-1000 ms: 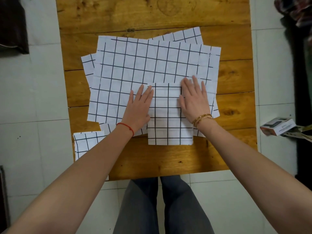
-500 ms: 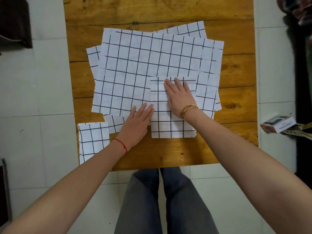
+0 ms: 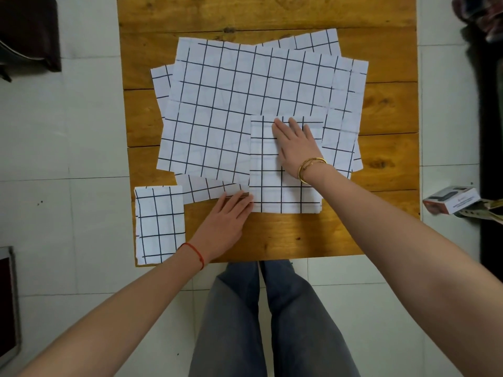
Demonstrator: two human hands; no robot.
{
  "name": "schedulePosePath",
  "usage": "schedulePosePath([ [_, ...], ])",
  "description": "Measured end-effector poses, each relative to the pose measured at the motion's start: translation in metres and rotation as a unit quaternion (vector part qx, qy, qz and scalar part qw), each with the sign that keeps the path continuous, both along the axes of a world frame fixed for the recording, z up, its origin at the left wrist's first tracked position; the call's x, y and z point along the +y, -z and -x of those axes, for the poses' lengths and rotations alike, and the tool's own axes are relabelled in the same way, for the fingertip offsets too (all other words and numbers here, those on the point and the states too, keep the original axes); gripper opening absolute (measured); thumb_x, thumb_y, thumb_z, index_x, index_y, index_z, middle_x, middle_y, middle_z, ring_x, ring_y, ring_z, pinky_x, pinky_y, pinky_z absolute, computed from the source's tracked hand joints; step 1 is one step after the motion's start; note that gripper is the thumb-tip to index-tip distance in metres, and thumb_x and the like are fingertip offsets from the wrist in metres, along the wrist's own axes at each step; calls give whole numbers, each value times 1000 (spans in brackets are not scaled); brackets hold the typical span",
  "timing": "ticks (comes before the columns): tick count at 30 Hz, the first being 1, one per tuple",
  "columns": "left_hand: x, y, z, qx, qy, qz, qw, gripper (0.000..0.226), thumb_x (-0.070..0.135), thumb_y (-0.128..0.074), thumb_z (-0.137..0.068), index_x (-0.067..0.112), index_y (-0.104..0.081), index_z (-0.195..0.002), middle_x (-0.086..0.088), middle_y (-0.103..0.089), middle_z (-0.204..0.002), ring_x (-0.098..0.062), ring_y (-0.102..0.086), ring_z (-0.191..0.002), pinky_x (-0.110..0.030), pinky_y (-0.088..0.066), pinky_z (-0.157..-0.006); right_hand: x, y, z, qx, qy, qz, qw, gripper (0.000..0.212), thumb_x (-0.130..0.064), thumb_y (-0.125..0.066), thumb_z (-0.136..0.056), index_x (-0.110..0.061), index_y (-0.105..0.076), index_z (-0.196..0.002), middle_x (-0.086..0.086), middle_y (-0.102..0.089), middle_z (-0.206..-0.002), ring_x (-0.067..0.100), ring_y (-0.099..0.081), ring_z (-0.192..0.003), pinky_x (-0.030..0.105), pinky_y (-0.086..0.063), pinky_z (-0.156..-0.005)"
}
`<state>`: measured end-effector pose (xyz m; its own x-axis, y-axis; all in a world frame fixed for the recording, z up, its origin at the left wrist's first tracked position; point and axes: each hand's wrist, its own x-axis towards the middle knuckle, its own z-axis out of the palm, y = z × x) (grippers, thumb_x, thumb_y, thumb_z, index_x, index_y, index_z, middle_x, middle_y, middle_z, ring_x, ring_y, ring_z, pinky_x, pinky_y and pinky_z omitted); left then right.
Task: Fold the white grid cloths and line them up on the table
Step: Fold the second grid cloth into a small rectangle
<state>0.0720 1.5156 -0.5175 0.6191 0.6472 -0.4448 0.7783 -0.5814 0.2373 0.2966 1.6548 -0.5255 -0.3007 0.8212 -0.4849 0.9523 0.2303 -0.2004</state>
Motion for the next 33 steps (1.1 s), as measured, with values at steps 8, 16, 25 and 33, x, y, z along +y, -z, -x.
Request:
schedulePosePath([
  [8, 57, -8, -29, -162, -324, -16, 932, 31, 22, -48, -95, 16, -54, -124, -1, -52, -117, -12, -48, -107, -30, -46, -93, -19, -11, -44, 94, 380, -152, 907, 23, -19, -49, -92, -8, -56, -111, 10, -54, -112, 25, -51, -104, 36, -47, -81],
  [16, 100, 7, -61, -172, -560, 89, 806, 28, 21, -64, -88, 8, -56, -112, -10, -57, -109, -20, -55, -99, -28, -46, -78, -44, -4, -64, 132, 549, -25, 825, 17, -28, -62, -84, -12, -61, -90, -5, -57, -77, 12, -55, -72, 28, -49, -67],
  [25, 107, 9, -62, -204, -602, 127, 762, 16, 19, -72, -84, 14, -61, -94, -1, -63, -105, -11, -58, -95, -20, -48, -81, -40, -2, -54, 193, 589, 39, 784, 16, -26, -67, -82, -13, -64, -91, -7, -56, -74, 14, -56, -81, 25, -46, -76],
  [33, 112, 0, -53, -248, -641, 237, 687, 37, 28, -79, -77, 20, -64, -110, 2, -69, -101, -13, -66, -96, -31, -55, -90, -40, 2, -62, 273, 624, 70, 728, 17, -25, -72, -77, -26, -56, -74, -7, -59, -75, 16, -56, -78, 34, -53, -83],
])
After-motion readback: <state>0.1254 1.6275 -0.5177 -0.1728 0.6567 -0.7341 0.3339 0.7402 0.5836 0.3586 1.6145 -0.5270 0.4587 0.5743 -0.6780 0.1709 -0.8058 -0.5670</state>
